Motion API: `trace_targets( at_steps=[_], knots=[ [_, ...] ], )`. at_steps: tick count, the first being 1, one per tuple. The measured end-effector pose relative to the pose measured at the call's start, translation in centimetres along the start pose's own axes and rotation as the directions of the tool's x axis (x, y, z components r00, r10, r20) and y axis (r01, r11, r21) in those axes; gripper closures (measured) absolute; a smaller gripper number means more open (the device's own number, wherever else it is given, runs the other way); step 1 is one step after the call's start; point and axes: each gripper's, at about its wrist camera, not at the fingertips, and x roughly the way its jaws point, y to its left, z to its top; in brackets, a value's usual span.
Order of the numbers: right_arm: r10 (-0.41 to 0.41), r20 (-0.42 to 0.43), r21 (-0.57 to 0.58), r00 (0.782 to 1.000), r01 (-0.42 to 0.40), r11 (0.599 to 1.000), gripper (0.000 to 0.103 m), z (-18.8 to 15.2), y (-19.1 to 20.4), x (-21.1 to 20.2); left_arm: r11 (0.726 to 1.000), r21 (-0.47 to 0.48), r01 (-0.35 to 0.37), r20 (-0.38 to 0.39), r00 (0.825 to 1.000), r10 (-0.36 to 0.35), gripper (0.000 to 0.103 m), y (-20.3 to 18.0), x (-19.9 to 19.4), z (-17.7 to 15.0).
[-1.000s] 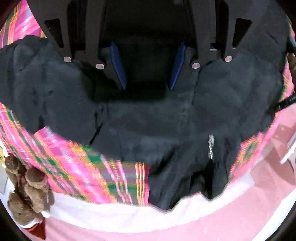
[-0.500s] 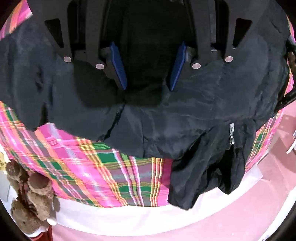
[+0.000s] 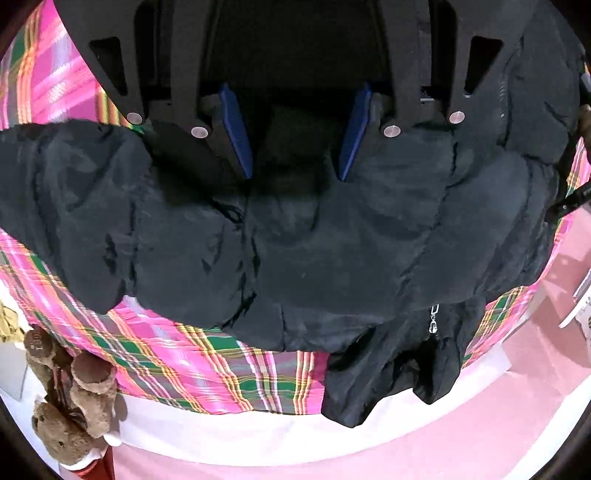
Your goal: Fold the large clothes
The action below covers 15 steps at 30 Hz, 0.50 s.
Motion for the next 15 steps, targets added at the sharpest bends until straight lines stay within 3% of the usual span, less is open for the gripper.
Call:
trace_targets(
  at_steps=[7,12,15],
  knots=[
    [0.015,0.102,0.037,0.995,-0.019,0.999,0.053,-3.6,0.2,-7.9,0.999,0.041,0.024,0.057,0.998,-0.027,0.059,-2.9,-7.3,-3.5],
    [0.011,0.143,0.065,0.99,-0.02,0.998,0.053,-8.0,0.0,-13.2,0.997,0.039,0.068,0.074,0.995,-0.07,0.058,-4.9,-11.5,-6.8],
    [0.008,0.148,0.091,0.989,-0.021,0.996,0.044,-10.4,-0.3,-15.3,0.996,0.02,0.085,0.077,0.993,-0.086,0.058,-5.7,-13.1,-8.6]
  ],
)
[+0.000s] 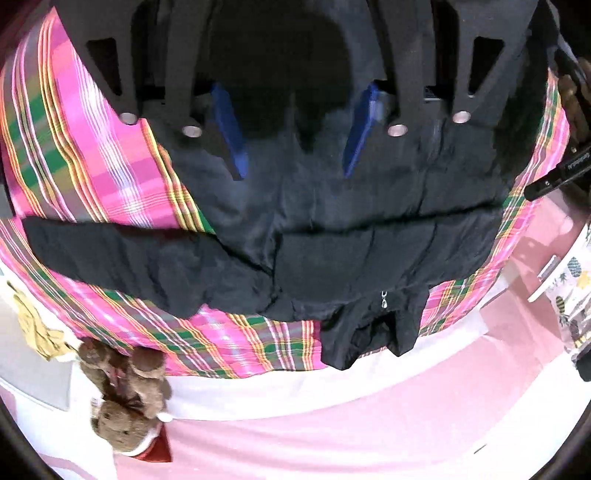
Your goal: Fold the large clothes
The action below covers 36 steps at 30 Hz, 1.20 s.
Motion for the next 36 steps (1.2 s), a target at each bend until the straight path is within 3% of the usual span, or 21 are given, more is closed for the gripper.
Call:
trace_targets(
  at_steps=[7,11,19,30,36],
  knots=[
    [-0.016,0.018,0.027,1.0,0.016,1.0,0.044,-2.3,-1.3,-3.6,1.0,-0.015,0.016,-0.019,1.0,-0.016,0.058,-1.7,-1.7,-2.6],
    [-0.026,0.022,0.052,0.999,0.025,0.998,0.043,-2.3,-2.6,-4.0,1.0,0.012,0.011,-0.013,1.0,-0.011,0.058,-2.6,-1.9,-2.3],
    [-0.048,0.027,0.122,0.998,0.044,0.992,0.042,-1.4,-5.9,-3.4,0.999,0.043,0.006,0.004,1.0,-0.006,0.045,-3.9,-0.8,-0.1],
    [-0.164,-0.012,0.243,0.986,0.162,0.956,0.039,1.7,-13.7,-0.2,0.997,0.082,-0.013,-0.011,1.0,0.014,0.043,-4.5,4.5,3.9],
    [-0.222,-0.079,0.349,0.972,0.235,0.907,0.038,2.7,-19.6,3.2,0.996,0.078,-0.053,-0.023,0.998,0.055,0.043,-3.3,9.1,6.0]
  ],
)
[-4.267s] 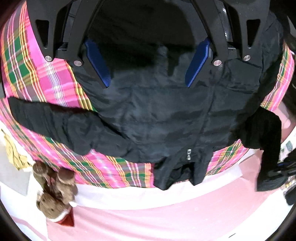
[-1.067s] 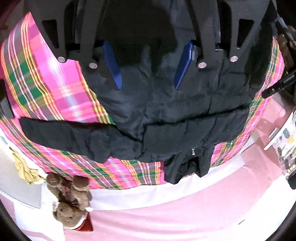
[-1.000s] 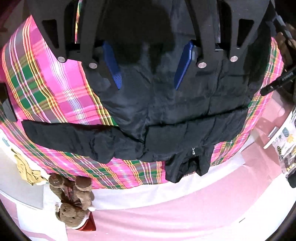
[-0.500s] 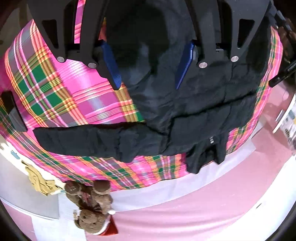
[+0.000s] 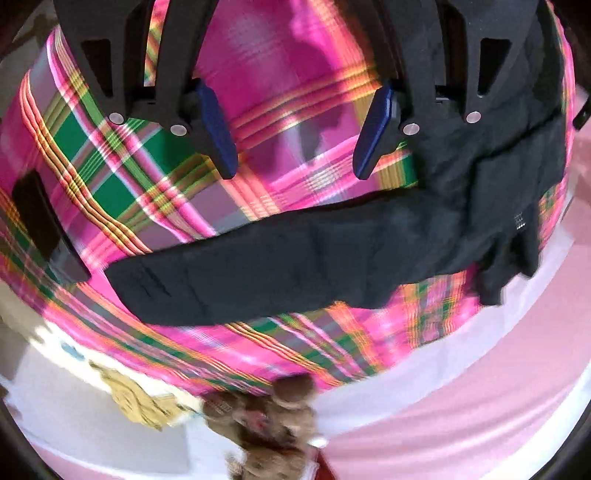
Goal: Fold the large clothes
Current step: 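Grasp the other sleeve with the right tool and fold it across the body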
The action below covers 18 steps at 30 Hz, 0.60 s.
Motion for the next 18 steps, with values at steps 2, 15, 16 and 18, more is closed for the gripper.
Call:
trace_targets(
  at_steps=[2,15,16,18],
  knots=[
    [-0.005,-0.028,0.046,1.0,0.007,0.999,0.038,0.7,-1.6,1.7,1.0,-0.004,-0.019,-0.007,1.0,0.019,0.043,0.4,1.5,0.5],
    [0.044,0.005,0.325,0.999,-0.043,0.945,0.037,5.4,-8.1,8.4,1.0,-0.013,-0.024,-0.032,0.999,0.023,0.038,0.3,8.0,1.0],
    [0.048,0.01,0.338,0.999,-0.049,0.94,0.037,5.7,-8.3,8.8,1.0,-0.01,-0.024,-0.031,0.999,0.024,0.037,0.4,8.1,1.0],
    [0.058,0.03,0.374,0.998,-0.065,0.925,0.037,6.2,-8.8,9.2,1.0,-0.005,-0.026,-0.03,0.999,0.026,0.037,0.3,8.2,0.9]
  ],
)
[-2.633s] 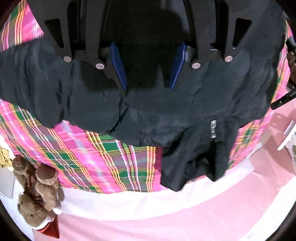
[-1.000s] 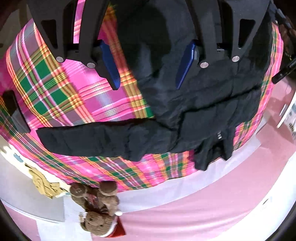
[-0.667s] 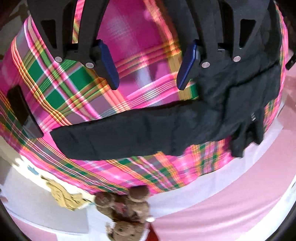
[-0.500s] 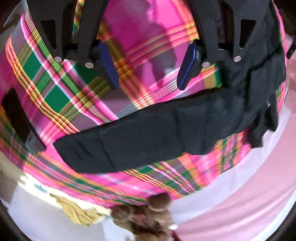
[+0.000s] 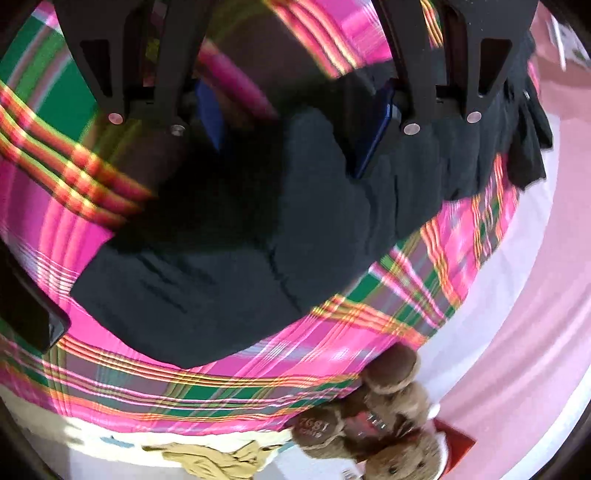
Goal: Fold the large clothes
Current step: 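Grasp the other sleeve with the right tool and fold it across the body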
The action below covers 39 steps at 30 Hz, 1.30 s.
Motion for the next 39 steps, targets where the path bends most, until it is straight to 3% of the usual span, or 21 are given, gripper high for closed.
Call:
trace_targets(
  at_steps=[2,3,4,7,11,16,23,27,33,36,39],
  knots=[
    [-0.013,0.006,-0.002,1.0,0.013,1.0,0.047,0.4,0.2,0.2,1.0,0.004,-0.003,-0.001,1.0,0.003,0.037,0.0,0.0,0.1],
    [-0.005,0.001,-0.016,1.0,0.005,1.0,0.07,0.5,0.5,0.3,1.0,0.006,-0.004,-0.002,1.0,0.004,0.037,0.0,0.0,0.1],
    [0.017,-0.012,-0.019,1.0,-0.017,1.0,0.084,0.6,0.7,0.3,1.0,0.007,-0.005,-0.003,1.0,0.005,0.037,0.0,0.0,0.2],
    [0.009,0.018,-0.082,1.0,-0.007,0.997,0.092,0.6,2.5,-1.4,1.0,-0.001,0.005,-0.009,1.0,-0.005,0.037,0.0,-0.5,0.4],
    [0.058,0.098,-0.181,0.994,-0.039,0.983,0.093,0.2,6.2,-6.4,0.999,-0.014,0.03,0.0,1.0,-0.03,0.037,-0.1,-2.1,0.6],
    [0.164,0.175,-0.327,0.971,-0.1,0.94,0.093,-1.1,12.4,-13.4,0.999,-0.008,0.044,0.039,0.998,-0.044,0.037,0.0,-5.3,0.8],
    [0.3,0.117,-0.523,0.947,-0.198,0.829,0.093,-5.8,22.5,-18.1,0.999,-0.014,0.034,0.085,0.996,-0.033,0.037,1.7,-9.4,1.1],
    [0.316,0.043,-0.614,0.948,-0.224,0.757,0.093,-9.8,27.3,-17.3,1.0,-0.026,0.015,0.09,0.996,-0.012,0.037,3.2,-10.5,0.6],
    [0.261,-0.109,-0.699,0.959,-0.261,0.666,0.093,-16.9,32.6,-11.7,0.997,-0.075,-0.006,0.081,0.997,0.012,0.037,6.3,-10.7,-0.6],
    [0.217,-0.189,-0.723,0.958,-0.285,0.63,0.088,-20.8,33.9,-8.1,0.995,-0.096,-0.016,0.072,0.997,0.023,0.037,7.8,-10.4,-1.3],
    [0.195,-0.274,-0.72,0.942,-0.336,0.607,0.072,-23.9,34.2,-4.8,0.994,-0.11,-0.025,0.061,0.998,0.032,0.037,9.1,-10.0,-1.8]
  ],
)
